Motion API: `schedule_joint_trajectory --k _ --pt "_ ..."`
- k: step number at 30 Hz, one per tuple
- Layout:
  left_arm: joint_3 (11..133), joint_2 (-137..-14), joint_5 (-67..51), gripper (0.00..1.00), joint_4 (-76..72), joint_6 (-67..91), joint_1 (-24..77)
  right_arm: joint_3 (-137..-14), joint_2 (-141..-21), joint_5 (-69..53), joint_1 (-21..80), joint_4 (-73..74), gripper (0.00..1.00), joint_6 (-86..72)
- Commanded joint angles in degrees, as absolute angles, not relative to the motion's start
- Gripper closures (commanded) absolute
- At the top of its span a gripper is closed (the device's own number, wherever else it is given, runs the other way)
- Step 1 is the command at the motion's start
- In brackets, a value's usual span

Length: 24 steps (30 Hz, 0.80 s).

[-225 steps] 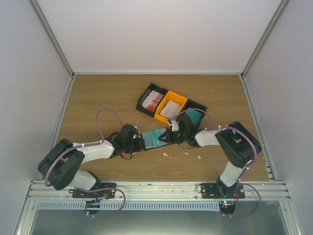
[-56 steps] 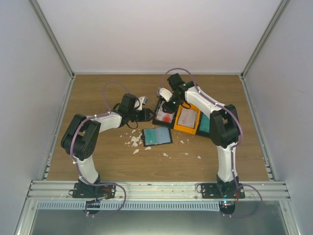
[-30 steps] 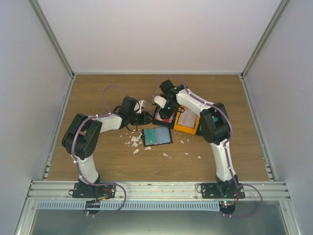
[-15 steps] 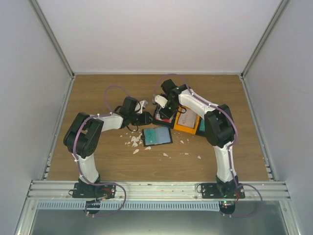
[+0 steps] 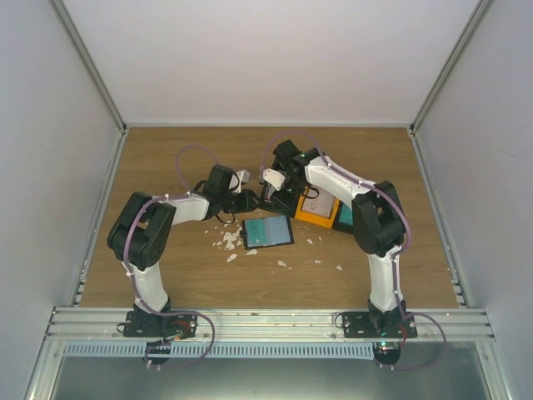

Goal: Put the credit cards into the card holder
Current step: Pick up the credit card from the storage box.

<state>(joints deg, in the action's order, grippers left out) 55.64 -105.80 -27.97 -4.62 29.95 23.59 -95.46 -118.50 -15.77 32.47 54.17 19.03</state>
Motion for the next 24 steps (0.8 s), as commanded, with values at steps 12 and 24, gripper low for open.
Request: schedule_joint_trajectory --k 12,24 --pt "51.94 -99.28 -20.15 0.67 -6.03 30.32 23.51 -96.41 -120.57 -14.81 32.7 51.76 0.77 18.07" --pt "48.95 -94.41 -16.55 0.67 -6.3 31.12 23.44 -94.92 -113.0 -9.49 32.61 48.01 1.0 14.26"
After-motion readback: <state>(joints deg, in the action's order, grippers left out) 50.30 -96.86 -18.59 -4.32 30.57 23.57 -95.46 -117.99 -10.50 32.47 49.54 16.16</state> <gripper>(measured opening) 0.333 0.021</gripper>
